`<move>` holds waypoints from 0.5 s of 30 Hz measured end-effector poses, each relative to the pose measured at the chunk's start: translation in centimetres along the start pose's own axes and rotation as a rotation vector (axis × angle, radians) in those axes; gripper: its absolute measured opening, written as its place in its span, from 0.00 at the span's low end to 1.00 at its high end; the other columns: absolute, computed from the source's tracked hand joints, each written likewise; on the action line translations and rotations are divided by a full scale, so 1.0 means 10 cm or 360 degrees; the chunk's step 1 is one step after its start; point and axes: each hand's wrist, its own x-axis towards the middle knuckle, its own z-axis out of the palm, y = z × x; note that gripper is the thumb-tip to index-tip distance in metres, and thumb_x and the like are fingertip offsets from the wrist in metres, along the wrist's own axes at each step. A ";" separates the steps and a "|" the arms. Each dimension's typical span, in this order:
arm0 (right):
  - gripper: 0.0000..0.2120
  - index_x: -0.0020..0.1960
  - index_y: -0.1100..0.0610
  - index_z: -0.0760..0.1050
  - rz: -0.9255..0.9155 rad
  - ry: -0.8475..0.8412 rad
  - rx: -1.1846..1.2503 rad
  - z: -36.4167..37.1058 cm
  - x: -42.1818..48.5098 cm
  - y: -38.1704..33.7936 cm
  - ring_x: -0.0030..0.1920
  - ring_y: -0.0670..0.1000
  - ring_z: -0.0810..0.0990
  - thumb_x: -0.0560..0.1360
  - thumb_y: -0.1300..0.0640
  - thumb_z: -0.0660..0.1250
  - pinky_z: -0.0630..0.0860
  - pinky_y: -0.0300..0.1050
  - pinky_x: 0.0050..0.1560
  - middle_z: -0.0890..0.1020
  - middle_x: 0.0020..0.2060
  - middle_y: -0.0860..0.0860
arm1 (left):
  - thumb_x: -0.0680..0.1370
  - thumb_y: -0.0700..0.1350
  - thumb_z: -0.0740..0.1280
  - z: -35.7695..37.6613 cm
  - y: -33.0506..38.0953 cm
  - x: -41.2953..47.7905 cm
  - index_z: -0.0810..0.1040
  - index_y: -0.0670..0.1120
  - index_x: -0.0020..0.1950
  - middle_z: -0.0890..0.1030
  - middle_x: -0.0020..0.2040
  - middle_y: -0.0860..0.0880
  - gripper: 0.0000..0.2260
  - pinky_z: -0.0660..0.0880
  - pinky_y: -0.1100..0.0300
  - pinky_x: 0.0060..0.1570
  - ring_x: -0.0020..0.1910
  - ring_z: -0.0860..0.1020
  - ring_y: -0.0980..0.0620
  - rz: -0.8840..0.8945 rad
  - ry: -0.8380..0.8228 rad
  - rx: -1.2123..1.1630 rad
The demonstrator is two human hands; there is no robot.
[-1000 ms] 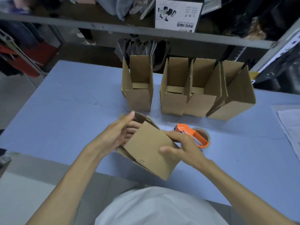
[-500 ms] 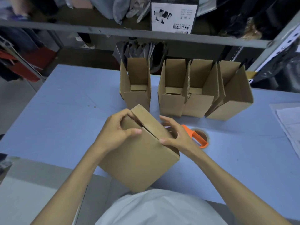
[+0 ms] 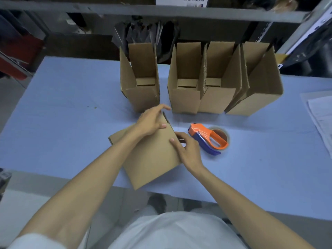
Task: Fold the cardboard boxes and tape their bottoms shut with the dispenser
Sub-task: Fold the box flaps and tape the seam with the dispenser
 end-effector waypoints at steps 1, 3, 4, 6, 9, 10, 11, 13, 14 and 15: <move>0.10 0.53 0.52 0.81 0.0021 0.0077 -0.0065 0.02 0.02 0.00 0.49 0.45 0.80 0.77 0.48 0.66 0.76 0.48 0.51 0.83 0.48 0.45 | 0.73 0.42 0.73 0.02 -0.01 0.05 0.76 0.54 0.62 0.76 0.56 0.51 0.19 0.69 0.54 0.60 0.61 0.72 0.50 0.0048 -0.0050 0.0083; 0.11 0.51 0.54 0.82 0.0018 0.0184 -0.0224 0.04 0.04 0.01 0.46 0.49 0.80 0.78 0.50 0.65 0.75 0.51 0.48 0.83 0.45 0.49 | 0.75 0.43 0.70 0.06 0.00 0.09 0.80 0.53 0.56 0.72 0.48 0.53 0.11 0.68 0.55 0.57 0.57 0.72 0.51 0.0090 -0.0124 0.0200; 0.11 0.49 0.56 0.82 -0.0010 0.0184 -0.0324 0.05 0.03 0.01 0.45 0.52 0.80 0.78 0.51 0.64 0.74 0.51 0.46 0.83 0.43 0.51 | 0.76 0.42 0.70 0.09 0.01 0.10 0.81 0.52 0.55 0.71 0.47 0.53 0.09 0.68 0.54 0.58 0.56 0.72 0.50 0.0098 -0.0160 0.0235; 0.12 0.48 0.57 0.82 -0.0044 0.0075 -0.0487 0.04 0.00 0.01 0.45 0.56 0.79 0.78 0.51 0.63 0.73 0.52 0.44 0.83 0.43 0.54 | 0.76 0.41 0.69 0.15 0.01 0.09 0.81 0.50 0.54 0.72 0.48 0.50 0.08 0.66 0.53 0.61 0.58 0.70 0.46 0.0123 -0.0207 0.0291; 0.10 0.50 0.59 0.80 -0.0056 0.0027 -0.0532 -0.15 0.00 0.04 0.48 0.57 0.79 0.79 0.55 0.62 0.74 0.53 0.46 0.83 0.46 0.55 | 0.73 0.42 0.72 0.22 0.05 -0.02 0.79 0.50 0.61 0.71 0.61 0.46 0.16 0.60 0.55 0.67 0.64 0.63 0.43 0.0158 0.0110 0.0352; 0.09 0.51 0.61 0.78 -0.0059 0.0145 -0.0574 -0.24 0.02 0.07 0.49 0.58 0.78 0.78 0.58 0.62 0.73 0.54 0.47 0.82 0.46 0.56 | 0.72 0.43 0.73 0.25 0.09 -0.10 0.76 0.50 0.65 0.68 0.64 0.44 0.21 0.60 0.54 0.68 0.65 0.62 0.42 0.0110 0.0275 0.0364; 0.08 0.52 0.63 0.76 -0.0038 0.0299 -0.0669 -0.33 0.04 0.11 0.51 0.59 0.76 0.77 0.59 0.63 0.72 0.54 0.48 0.80 0.48 0.57 | 0.72 0.46 0.72 0.31 0.13 -0.19 0.71 0.49 0.70 0.66 0.67 0.43 0.26 0.61 0.51 0.69 0.67 0.61 0.41 0.0013 0.0408 0.0375; 0.15 0.57 0.65 0.70 0.0095 0.0469 -0.1025 -0.46 0.09 0.21 0.55 0.60 0.72 0.74 0.60 0.66 0.69 0.51 0.51 0.75 0.54 0.60 | 0.72 0.57 0.68 0.52 0.22 -0.42 0.59 0.46 0.76 0.59 0.73 0.39 0.37 0.55 0.46 0.73 0.73 0.54 0.40 -0.0267 0.0441 0.0401; 0.19 0.59 0.66 0.68 0.0189 0.0427 -0.1188 -0.48 0.11 0.26 0.56 0.61 0.70 0.72 0.60 0.67 0.68 0.50 0.53 0.73 0.56 0.61 | 0.72 0.62 0.67 0.66 0.25 -0.54 0.52 0.46 0.78 0.52 0.77 0.38 0.42 0.49 0.44 0.74 0.76 0.48 0.40 -0.0395 0.0345 0.0433; 0.23 0.61 0.67 0.66 0.0285 0.0350 -0.1272 -0.48 0.13 0.31 0.58 0.61 0.70 0.71 0.59 0.69 0.68 0.50 0.54 0.72 0.58 0.62 | 0.71 0.66 0.65 0.79 0.27 -0.64 0.46 0.46 0.79 0.45 0.78 0.38 0.47 0.42 0.43 0.74 0.77 0.42 0.40 -0.0479 0.0239 0.0477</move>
